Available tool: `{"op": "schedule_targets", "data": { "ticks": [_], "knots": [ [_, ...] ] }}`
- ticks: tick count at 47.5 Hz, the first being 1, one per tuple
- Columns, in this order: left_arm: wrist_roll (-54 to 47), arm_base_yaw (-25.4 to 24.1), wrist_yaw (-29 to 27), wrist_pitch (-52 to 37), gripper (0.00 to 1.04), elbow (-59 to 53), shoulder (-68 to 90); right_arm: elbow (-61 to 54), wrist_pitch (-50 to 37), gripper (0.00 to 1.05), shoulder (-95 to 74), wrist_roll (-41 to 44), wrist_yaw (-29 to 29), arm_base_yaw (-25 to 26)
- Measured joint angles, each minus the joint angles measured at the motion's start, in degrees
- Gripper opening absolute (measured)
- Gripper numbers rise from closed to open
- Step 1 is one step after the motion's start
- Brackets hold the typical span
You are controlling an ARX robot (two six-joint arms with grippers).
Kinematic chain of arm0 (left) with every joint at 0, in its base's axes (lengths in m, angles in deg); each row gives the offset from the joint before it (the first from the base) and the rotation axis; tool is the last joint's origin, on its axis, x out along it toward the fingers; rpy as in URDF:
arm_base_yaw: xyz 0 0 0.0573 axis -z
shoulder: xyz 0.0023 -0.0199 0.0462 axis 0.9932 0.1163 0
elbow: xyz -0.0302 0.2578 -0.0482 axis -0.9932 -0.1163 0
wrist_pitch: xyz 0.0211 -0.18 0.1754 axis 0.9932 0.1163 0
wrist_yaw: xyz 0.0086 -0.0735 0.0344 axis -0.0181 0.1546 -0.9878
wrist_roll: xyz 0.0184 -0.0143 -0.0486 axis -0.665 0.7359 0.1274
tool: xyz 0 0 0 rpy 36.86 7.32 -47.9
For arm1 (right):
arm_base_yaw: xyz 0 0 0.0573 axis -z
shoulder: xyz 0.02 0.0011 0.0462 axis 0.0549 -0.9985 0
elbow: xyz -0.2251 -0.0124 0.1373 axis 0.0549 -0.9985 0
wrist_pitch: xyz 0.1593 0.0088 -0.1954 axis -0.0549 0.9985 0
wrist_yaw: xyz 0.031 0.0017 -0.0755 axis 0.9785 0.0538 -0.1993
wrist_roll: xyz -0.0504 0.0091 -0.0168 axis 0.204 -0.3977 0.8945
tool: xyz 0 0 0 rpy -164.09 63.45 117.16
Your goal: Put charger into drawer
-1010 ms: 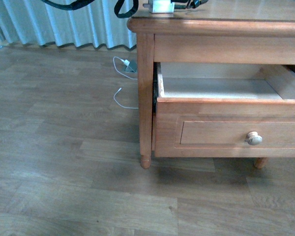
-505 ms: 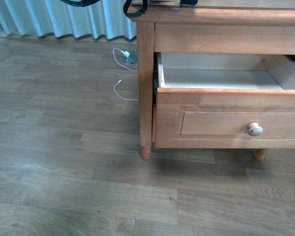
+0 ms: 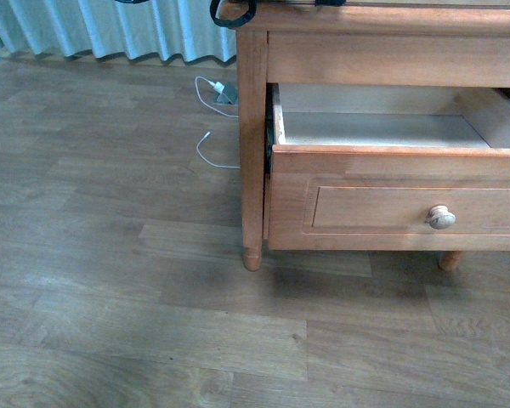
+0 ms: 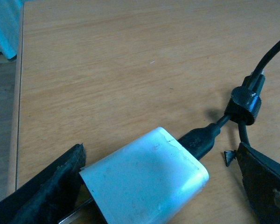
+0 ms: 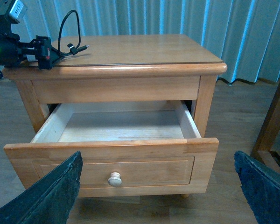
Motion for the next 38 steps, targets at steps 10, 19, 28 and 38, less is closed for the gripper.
{"op": "schedule_targets", "data": {
  "ticks": [10, 19, 28, 38],
  "knots": [
    [-0.17, -0.04, 0.04, 0.42, 0.63, 0.31, 0.09, 0.00, 0.00, 0.97, 0.00, 0.00, 0.00, 0.00],
    [0.02, -0.04, 0.22, -1.20, 0.62, -0.79, -0.20, 0.00, 0.00, 0.97, 0.02, 0.00, 0.00, 0.00],
    [1.86, 0.22, 4.00, -5.20, 0.62, -7.61, -4.26, 0.00, 0.00, 0.97, 0.02, 0.00, -0.02, 0.00],
    [2.69, 2.23, 7.41, -9.31, 0.62, -17.70, -11.37, 0.00, 0.00, 0.97, 0.00, 0.00, -0.02, 0.00]
  ]
}}
